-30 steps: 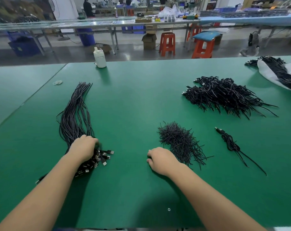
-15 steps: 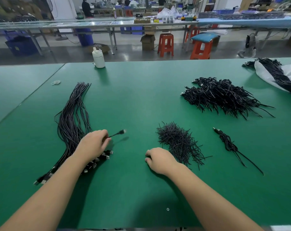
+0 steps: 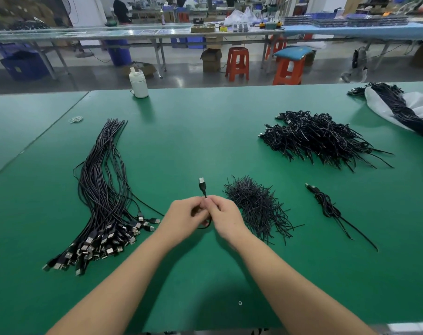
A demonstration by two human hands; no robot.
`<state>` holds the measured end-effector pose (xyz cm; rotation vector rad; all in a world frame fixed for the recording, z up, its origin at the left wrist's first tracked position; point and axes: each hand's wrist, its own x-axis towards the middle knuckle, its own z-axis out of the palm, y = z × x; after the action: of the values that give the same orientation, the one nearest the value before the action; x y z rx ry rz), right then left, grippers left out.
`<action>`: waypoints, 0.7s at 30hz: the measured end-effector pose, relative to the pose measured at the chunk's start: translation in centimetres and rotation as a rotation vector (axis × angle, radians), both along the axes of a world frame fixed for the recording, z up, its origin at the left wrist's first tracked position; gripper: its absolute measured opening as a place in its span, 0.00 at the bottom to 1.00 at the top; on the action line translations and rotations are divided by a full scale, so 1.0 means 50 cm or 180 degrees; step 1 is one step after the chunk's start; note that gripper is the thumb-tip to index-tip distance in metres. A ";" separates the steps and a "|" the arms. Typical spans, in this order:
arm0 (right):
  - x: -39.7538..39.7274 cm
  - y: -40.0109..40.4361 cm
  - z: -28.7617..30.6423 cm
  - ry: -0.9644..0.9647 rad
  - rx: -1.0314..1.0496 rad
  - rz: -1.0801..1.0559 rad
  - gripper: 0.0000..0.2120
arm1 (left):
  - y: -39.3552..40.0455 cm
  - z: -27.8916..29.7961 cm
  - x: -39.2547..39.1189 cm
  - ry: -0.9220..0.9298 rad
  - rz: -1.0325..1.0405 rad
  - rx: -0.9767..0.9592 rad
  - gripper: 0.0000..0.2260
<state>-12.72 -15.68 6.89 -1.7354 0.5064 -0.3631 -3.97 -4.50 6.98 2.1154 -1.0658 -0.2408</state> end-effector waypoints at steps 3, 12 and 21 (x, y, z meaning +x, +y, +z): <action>-0.007 -0.008 -0.003 -0.0190 0.0429 -0.0306 0.12 | 0.009 0.000 -0.005 0.0499 0.0142 -0.0284 0.11; -0.021 0.013 0.015 -0.0220 0.0587 0.0387 0.13 | -0.002 0.013 -0.010 0.2209 -0.0355 -0.0800 0.17; -0.029 -0.003 0.000 0.0111 0.0765 0.0467 0.15 | -0.012 0.031 -0.022 0.2171 -0.0430 -0.0567 0.15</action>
<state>-14.18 -15.85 6.90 -1.5367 0.4266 -0.1604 -5.07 -5.11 8.52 1.6113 -0.7758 -0.8315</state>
